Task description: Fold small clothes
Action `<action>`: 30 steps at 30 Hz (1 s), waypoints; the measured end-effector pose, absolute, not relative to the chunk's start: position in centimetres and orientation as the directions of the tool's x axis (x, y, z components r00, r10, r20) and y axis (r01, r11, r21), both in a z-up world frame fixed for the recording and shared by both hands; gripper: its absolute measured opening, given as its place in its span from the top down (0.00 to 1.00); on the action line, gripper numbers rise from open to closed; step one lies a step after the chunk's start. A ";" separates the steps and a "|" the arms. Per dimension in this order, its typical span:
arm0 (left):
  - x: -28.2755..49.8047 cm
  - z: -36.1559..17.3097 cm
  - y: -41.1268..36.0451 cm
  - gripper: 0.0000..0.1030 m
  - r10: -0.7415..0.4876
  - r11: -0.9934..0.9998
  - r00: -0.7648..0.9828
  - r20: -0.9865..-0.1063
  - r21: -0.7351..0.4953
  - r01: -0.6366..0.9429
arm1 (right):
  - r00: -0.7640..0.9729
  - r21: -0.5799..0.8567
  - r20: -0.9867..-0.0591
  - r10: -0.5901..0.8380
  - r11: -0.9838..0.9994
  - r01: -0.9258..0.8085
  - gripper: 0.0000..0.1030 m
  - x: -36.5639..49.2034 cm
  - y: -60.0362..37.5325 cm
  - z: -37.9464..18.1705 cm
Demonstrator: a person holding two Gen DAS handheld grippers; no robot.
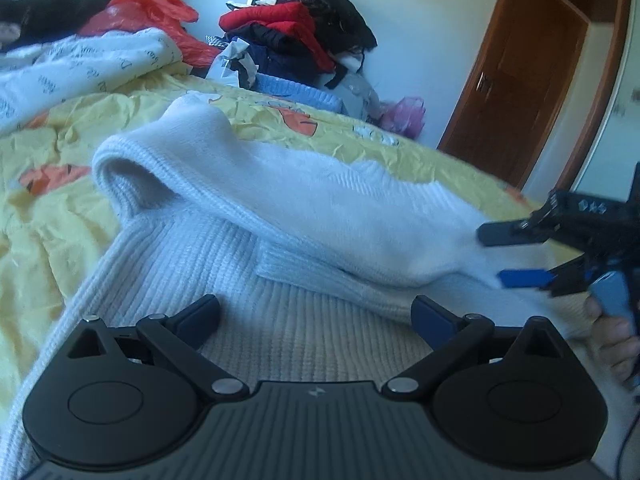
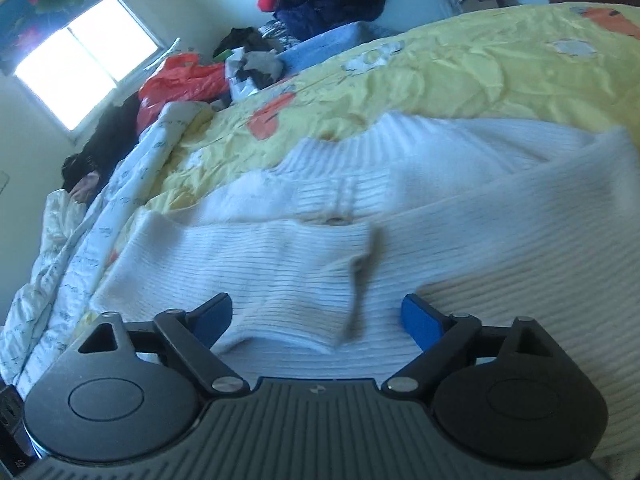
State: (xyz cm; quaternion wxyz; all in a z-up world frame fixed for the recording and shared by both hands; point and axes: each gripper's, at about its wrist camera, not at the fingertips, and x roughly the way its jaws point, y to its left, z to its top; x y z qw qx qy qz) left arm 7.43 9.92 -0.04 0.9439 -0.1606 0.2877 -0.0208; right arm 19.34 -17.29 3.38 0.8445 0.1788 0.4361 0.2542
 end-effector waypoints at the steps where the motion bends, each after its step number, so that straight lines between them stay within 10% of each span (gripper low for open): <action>1: 7.3 -0.1 10.2 0.00 -0.141 0.941 0.837 -0.529 -0.334 -0.052 | 0.486 0.522 -0.647 0.587 0.806 -0.280 0.26 19.4 -16.8 3.5; 7: 7.1 -0.1 10.7 0.00 -0.159 0.927 0.844 -0.512 -0.373 -0.051 | 0.515 0.403 -0.683 0.519 0.855 -0.327 0.56 19.1 -14.5 3.4; 8: 7.1 -0.1 10.6 0.00 -0.159 0.927 0.844 -0.512 -0.372 -0.051 | 0.517 0.412 -0.676 0.524 0.852 -0.324 0.77 19.2 -14.7 3.4; 30: 7.1 0.0 10.5 0.00 -0.156 0.928 0.844 -0.513 -0.369 -0.054 | 0.635 0.311 -0.646 0.424 0.906 -0.288 0.82 18.9 -26.9 6.9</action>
